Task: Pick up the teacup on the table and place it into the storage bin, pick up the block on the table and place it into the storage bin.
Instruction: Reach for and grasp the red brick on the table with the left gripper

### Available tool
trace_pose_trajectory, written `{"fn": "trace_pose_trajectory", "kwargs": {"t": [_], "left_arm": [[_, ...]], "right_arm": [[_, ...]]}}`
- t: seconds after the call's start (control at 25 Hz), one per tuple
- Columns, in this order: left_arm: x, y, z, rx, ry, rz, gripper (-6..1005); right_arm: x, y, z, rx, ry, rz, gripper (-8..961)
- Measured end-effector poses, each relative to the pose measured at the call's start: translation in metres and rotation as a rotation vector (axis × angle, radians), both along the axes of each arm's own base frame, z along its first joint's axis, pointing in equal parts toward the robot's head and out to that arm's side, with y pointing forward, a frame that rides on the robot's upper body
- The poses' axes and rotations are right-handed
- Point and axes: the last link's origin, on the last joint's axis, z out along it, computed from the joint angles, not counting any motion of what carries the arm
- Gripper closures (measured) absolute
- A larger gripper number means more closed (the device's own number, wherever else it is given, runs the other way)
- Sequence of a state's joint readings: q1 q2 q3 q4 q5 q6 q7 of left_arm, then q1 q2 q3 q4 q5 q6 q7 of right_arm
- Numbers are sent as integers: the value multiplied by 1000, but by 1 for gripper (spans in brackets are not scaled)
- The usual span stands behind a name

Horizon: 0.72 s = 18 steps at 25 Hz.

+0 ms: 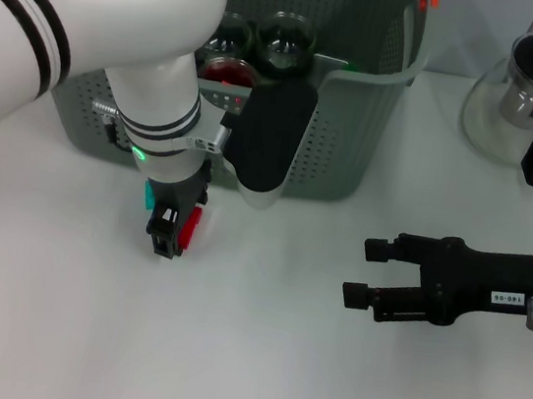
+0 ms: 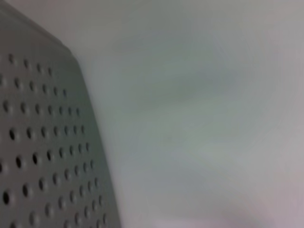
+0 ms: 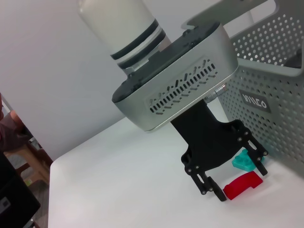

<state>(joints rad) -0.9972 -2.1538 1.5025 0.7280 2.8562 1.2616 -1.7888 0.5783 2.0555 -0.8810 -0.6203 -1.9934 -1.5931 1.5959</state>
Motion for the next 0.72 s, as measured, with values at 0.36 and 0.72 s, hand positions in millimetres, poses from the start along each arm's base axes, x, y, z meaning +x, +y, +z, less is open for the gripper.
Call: {"fn": "trace_pose_trajectory", "kwargs": {"t": [0.36,0.72], "left_arm": [[-1,0,-1,0,0,0,238],[-1,0,-1,-2,3,-3,239]], "right_arm": [[0,0,0,1,0,-1,7],[0,0,0,1,0,-2,7]]}}
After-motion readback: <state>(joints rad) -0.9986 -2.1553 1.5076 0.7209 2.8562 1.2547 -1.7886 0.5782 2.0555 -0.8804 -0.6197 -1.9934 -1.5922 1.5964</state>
